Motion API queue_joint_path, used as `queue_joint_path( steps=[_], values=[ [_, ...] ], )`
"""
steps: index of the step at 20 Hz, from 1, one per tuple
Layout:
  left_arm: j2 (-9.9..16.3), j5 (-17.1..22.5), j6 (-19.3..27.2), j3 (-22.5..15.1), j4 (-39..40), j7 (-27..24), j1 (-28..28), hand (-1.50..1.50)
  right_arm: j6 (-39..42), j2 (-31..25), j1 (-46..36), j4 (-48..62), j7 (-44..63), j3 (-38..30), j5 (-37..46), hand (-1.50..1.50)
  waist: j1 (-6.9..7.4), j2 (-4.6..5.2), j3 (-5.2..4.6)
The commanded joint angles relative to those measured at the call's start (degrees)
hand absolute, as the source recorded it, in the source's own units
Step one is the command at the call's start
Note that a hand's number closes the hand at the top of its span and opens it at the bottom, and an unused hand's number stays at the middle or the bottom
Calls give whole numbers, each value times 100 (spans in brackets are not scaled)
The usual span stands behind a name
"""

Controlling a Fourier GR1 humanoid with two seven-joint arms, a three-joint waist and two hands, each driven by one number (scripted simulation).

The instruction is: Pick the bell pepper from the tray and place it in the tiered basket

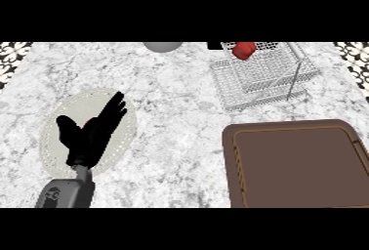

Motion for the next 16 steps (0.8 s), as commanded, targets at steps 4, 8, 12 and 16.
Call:
queue_joint_path(
  steps=[4,8,12,16],
  values=[
    [-148,-91,108,-123,-96,-24,154,0,2089,-1495,934,-209,-130,-290,-501,-150,-118,-29,1],
    [10,10,52,57,-230,6,261,0,3329,-2372,1638,-113,-743,-537,-782,-150,-82,-11,6],
    [102,133,-87,90,-321,244,167,0,4142,-3002,2033,-20,-868,-735,-1000,-150,-34,-13,3],
    [38,-24,-43,53,-17,-32,44,0,4659,-3688,2563,392,-1379,-1079,-1163,-150,-25,13,5]
  ],
)
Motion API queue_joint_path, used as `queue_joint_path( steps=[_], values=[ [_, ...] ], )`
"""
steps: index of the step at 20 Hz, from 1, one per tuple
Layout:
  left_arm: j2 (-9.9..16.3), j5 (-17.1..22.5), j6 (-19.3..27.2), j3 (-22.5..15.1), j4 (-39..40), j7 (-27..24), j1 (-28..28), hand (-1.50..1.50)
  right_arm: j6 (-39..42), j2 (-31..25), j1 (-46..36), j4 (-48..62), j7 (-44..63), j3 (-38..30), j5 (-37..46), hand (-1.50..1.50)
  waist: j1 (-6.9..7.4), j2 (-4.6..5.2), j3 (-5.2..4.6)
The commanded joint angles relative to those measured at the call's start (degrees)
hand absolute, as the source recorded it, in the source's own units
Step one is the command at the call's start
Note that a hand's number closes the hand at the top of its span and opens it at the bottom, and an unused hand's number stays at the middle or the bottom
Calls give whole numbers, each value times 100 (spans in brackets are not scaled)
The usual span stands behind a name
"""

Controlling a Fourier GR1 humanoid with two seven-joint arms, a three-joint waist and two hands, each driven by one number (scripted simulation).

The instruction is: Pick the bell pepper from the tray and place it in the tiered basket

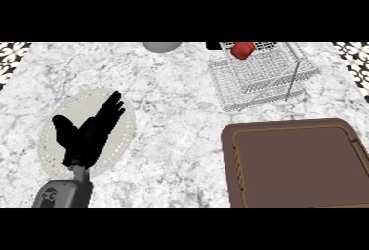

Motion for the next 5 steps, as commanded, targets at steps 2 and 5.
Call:
queue_joint_path(
  steps=[2,5],
  values=[
    [-164,-92,31,-97,338,-160,-163,0,769,-805,500,613,-567,-254,-89,-150,76,37,4],
    [-74,-28,4,-47,89,75,-236,0,858,-966,978,792,-1156,-418,-140,-150,69,22,5]
  ],
)
